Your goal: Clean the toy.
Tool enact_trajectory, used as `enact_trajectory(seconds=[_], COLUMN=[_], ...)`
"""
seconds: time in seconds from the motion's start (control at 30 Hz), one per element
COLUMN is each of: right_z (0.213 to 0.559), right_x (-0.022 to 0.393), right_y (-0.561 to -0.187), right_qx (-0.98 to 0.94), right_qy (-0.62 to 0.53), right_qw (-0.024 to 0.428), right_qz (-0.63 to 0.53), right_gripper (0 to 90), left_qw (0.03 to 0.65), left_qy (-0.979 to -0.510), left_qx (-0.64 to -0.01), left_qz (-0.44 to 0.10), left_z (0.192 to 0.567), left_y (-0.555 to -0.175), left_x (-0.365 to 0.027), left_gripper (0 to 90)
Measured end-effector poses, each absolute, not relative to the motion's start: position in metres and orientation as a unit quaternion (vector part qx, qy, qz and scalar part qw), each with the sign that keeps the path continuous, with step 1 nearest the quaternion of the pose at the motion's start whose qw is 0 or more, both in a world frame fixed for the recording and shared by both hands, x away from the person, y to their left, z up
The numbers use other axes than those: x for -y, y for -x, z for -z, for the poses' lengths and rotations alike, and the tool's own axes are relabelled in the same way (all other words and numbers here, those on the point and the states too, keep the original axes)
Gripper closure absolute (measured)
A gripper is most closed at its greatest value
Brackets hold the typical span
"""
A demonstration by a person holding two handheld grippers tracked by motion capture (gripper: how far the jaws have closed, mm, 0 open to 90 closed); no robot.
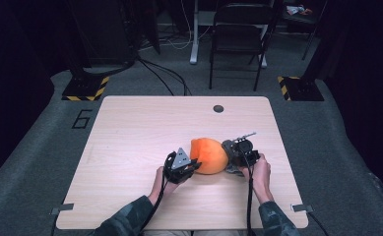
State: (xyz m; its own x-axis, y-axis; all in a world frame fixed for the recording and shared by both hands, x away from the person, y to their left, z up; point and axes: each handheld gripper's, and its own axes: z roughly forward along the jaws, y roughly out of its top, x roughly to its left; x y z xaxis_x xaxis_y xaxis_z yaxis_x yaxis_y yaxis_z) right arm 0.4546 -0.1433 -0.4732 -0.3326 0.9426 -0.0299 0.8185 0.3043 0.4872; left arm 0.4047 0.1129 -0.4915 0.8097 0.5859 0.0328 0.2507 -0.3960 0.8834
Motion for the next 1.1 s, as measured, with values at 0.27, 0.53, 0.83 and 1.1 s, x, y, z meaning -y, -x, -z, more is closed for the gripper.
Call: enact_trajectory(seconds=[0.27,0.53,0.83,1.1], right_z=[0.445,0.404,0.415,0.42], right_x=[0.147,0.115,0.083,0.096], right_y=[-0.449,-0.425,-0.419,-0.424], right_qx=[-0.781,-0.787,-0.806,-0.806], right_qy=[-0.55,-0.491,-0.46,-0.472], right_qw=[0.179,0.183,0.194,0.199], right_qz=[-0.236,-0.325,-0.318,-0.297], right_gripper=[71.8,71.8,71.8,71.6], left_qw=[0.489,0.487,0.486,0.484], left_qy=[-0.816,-0.82,-0.823,-0.825], left_qx=[-0.256,-0.245,-0.238,-0.237], left_qz=[-0.171,-0.172,-0.174,-0.172], left_z=[0.492,0.493,0.494,0.494], left_y=[-0.405,-0.403,-0.402,-0.402], left_x=[-0.112,-0.109,-0.107,-0.108], left_gripper=[79.5,79.3,79.4,79.6])
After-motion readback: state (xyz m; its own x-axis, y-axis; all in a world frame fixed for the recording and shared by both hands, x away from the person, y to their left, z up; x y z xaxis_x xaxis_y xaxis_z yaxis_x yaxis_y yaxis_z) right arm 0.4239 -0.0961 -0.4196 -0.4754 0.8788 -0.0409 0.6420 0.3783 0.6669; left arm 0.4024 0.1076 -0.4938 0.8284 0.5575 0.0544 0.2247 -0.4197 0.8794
